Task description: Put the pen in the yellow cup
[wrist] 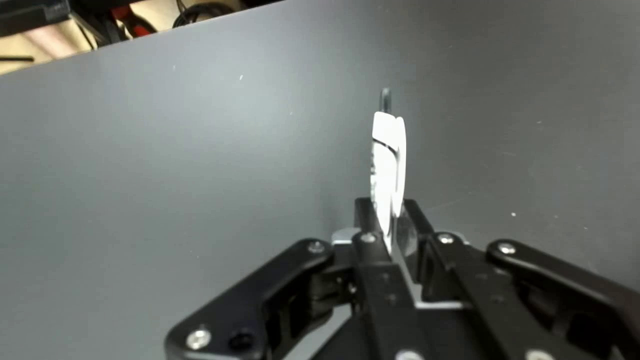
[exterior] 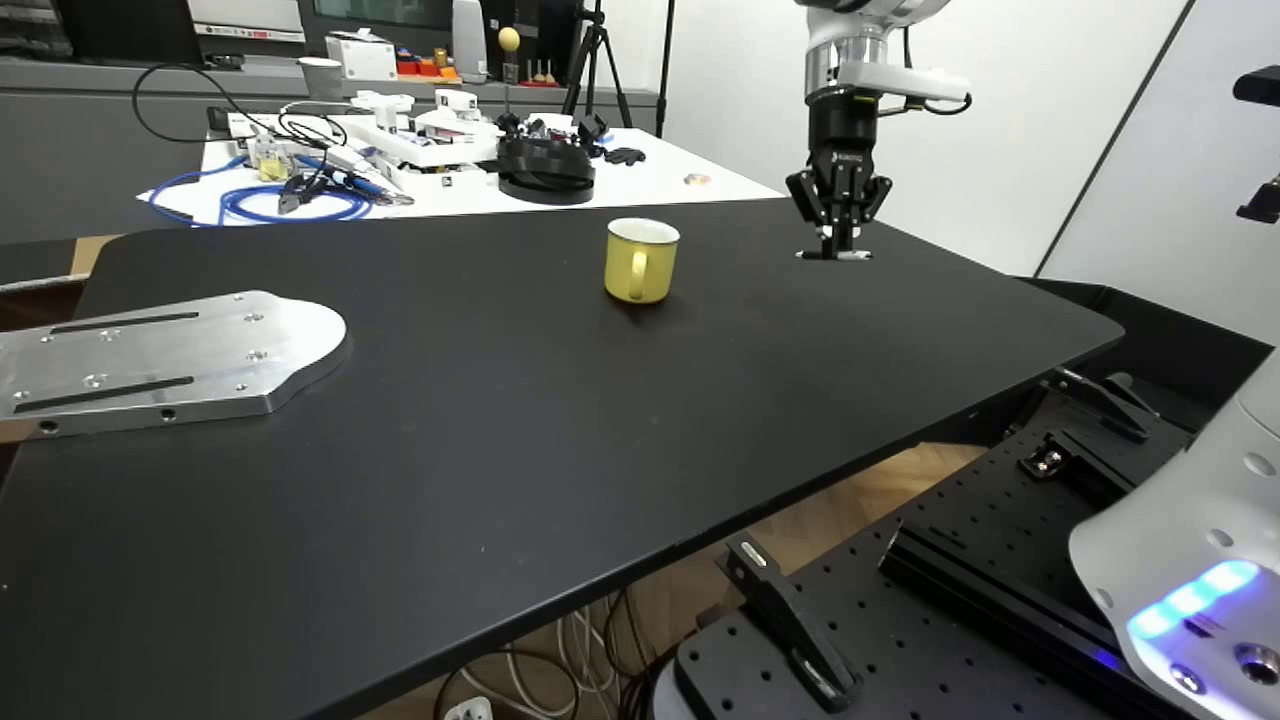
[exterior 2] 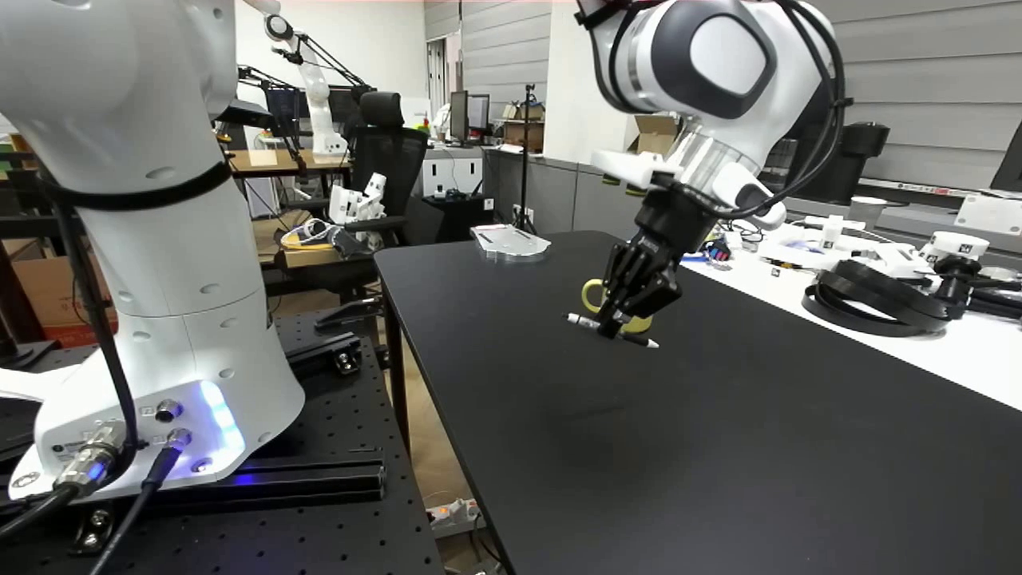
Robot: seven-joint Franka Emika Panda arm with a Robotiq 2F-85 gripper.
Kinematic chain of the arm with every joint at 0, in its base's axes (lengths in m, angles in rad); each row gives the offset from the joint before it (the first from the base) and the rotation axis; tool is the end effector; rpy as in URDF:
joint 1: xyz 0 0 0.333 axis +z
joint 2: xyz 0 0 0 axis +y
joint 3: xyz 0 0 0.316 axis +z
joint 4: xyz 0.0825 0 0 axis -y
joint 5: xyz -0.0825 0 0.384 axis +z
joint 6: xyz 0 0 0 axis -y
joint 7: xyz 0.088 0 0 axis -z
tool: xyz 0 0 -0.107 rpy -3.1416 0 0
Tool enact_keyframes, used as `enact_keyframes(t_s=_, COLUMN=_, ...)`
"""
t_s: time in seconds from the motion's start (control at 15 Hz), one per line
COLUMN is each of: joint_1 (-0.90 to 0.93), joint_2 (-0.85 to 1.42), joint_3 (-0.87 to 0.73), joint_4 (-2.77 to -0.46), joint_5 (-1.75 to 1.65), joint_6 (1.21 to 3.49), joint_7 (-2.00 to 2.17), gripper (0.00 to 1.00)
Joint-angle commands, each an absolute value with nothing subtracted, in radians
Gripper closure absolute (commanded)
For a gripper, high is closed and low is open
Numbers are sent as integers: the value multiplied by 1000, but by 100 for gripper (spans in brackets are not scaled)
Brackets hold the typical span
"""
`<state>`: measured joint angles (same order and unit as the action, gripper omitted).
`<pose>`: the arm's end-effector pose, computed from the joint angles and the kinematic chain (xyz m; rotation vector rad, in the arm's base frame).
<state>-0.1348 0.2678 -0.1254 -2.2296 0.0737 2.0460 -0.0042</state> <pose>0.4767 -0.1242 0.2247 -2.9505 0.4577 0.6701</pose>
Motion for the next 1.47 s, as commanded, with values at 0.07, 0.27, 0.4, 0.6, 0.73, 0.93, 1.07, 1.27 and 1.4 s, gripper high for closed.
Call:
enact_keyframes(t_s=0.07, joint_1=-151, joint_2=366, joint_3=-120, joint_4=-1996, joint_5=217, joint_6=1778, joint_7=104, gripper=96)
enact_keyframes(t_s=0.27, joint_1=-153, joint_2=432, joint_3=-117, joint_4=-1866, joint_5=322, joint_6=1643, joint_7=187, gripper=96)
enact_keyframes(t_s=0.4, joint_1=-152, joint_2=483, joint_3=-114, joint_4=-1780, joint_5=387, joint_6=1554, joint_7=253, gripper=96)
enact_keyframes(t_s=0.6, joint_1=-149, joint_2=559, joint_3=-107, joint_4=-1652, joint_5=471, joint_6=1423, joint_7=355, gripper=96)
enact_keyframes(t_s=0.73, joint_1=-150, joint_2=607, joint_3=-99, joint_4=-1576, joint_5=533, joint_6=1358, joint_7=408, gripper=96)
enact_keyframes(t_s=0.93, joint_1=-158, joint_2=684, joint_3=-90, joint_4=-1480, joint_5=637, joint_6=1295, joint_7=475, gripper=96)
enact_keyframes(t_s=1.07, joint_1=-166, joint_2=734, joint_3=-90, joint_4=-1434, joint_5=707, joint_6=1265, joint_7=503, gripper=96)
enact_keyframes(t_s=1.27, joint_1=-185, joint_2=803, joint_3=-92, joint_4=-1388, joint_5=806, joint_6=1243, joint_7=506, gripper=96)
enact_keyframes(t_s=1.4, joint_1=-196, joint_2=842, joint_3=-96, joint_4=-1371, joint_5=857, joint_6=1246, joint_7=501, gripper=96)
